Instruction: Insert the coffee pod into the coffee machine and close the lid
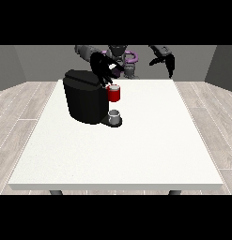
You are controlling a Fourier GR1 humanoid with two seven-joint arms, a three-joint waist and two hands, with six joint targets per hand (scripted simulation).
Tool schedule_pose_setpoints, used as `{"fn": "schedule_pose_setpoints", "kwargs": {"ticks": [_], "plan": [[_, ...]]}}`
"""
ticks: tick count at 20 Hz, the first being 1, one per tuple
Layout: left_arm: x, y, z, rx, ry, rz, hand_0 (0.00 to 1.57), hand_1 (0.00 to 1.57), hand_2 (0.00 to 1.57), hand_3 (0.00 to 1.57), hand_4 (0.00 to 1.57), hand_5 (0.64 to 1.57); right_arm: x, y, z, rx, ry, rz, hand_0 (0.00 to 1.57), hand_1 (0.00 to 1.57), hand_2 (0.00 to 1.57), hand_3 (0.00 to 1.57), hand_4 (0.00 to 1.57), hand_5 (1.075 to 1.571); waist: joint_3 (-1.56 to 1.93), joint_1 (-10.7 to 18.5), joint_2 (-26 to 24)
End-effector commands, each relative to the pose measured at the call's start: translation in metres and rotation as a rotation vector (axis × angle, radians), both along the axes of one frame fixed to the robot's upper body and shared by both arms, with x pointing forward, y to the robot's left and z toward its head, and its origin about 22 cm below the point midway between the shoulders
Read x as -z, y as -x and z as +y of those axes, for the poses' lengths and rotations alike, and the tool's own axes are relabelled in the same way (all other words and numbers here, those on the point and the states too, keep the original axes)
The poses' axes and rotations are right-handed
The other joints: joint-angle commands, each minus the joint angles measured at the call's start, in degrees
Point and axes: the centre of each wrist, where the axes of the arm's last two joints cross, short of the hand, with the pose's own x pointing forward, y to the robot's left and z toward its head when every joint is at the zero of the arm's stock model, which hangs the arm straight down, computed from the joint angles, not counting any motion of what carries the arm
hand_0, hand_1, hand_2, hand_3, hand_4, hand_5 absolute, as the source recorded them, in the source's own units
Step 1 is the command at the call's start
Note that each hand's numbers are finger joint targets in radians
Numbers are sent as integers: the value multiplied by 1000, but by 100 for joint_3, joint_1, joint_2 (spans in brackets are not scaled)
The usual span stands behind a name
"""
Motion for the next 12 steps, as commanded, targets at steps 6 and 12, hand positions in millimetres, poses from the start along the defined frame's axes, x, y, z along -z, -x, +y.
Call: {"fn": "schedule_pose_setpoints", "kwargs": {"ticks": [6, 12], "plan": [[-16, -11, -13, 88, -2, -37, 0, 0, 0, 0, 399, 1571, -62, 5, 48, -171, 12, -208, 0, 0, 0, 0, 0, 1571, -165, 982, 226], [-35, -22, -35, 157, 7, -105, 0, 0, 0, 0, 377, 1571, -91, 8, 38, -138, 27, -264, 0, 0, 0, 0, 0, 1571, -163, 1371, 612]]}}
